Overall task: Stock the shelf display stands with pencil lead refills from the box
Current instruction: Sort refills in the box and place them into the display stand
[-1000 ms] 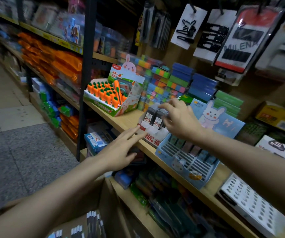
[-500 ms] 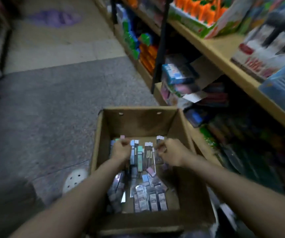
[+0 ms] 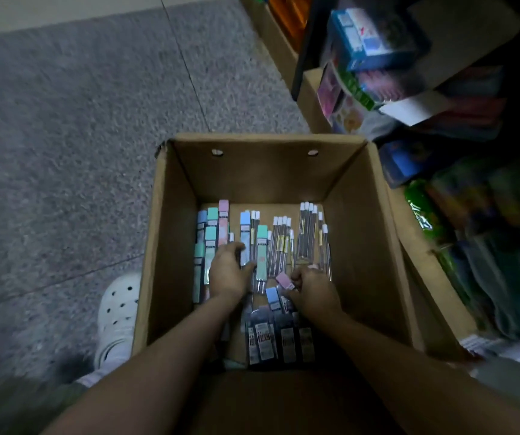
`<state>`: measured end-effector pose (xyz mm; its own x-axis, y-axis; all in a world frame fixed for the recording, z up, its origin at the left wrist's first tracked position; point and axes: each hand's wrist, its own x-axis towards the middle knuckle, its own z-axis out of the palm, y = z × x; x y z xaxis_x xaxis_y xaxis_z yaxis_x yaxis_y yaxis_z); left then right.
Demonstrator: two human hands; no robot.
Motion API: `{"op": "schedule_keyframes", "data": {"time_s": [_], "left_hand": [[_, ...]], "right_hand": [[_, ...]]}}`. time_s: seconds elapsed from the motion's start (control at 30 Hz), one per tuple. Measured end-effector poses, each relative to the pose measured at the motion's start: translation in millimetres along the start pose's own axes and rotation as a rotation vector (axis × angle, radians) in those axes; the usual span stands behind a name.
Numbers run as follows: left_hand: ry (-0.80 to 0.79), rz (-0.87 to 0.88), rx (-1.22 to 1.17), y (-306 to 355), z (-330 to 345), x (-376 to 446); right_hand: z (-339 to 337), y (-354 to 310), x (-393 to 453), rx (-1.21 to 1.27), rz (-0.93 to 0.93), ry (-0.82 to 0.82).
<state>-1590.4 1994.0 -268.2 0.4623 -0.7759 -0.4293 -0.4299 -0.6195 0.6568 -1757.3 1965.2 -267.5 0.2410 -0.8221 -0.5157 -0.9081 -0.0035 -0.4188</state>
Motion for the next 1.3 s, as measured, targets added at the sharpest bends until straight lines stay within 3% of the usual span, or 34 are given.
{"op": "schedule_keyframes", "data": {"time_s": [0.13,0.33,0.67,0.77,0.93,1.1,1.3], "left_hand": [[0.095,-0.001,0.075,6,8,11],[0.081,-0.064,0.132,13,9,15],[-0.108,-0.188,0.175,0,2,-28],[-0.127,-0.221,0.021,4,-4,-44],[-0.303,-0.388,-0.559,19,-12,-72],[-0.441,-0.419,-0.774,19,-20,-82],[-0.582,-0.373,-0.819,17,-27,-86]], "right_hand": [[5,0,10,-0.004,0.002,0.034],[1,-6,12,-0.039,-0.014,0.175],[-30,-18,-18,0.237,-0.096,0.243],[-36,-18,-30,0.391,-0.040,0.206],[-41,-20,-45,0.708,0.073,0.116],[-43,-22,-59,0.811,0.044,0.059],[-40,-22,-58,0.778,0.022,0.015]]}}
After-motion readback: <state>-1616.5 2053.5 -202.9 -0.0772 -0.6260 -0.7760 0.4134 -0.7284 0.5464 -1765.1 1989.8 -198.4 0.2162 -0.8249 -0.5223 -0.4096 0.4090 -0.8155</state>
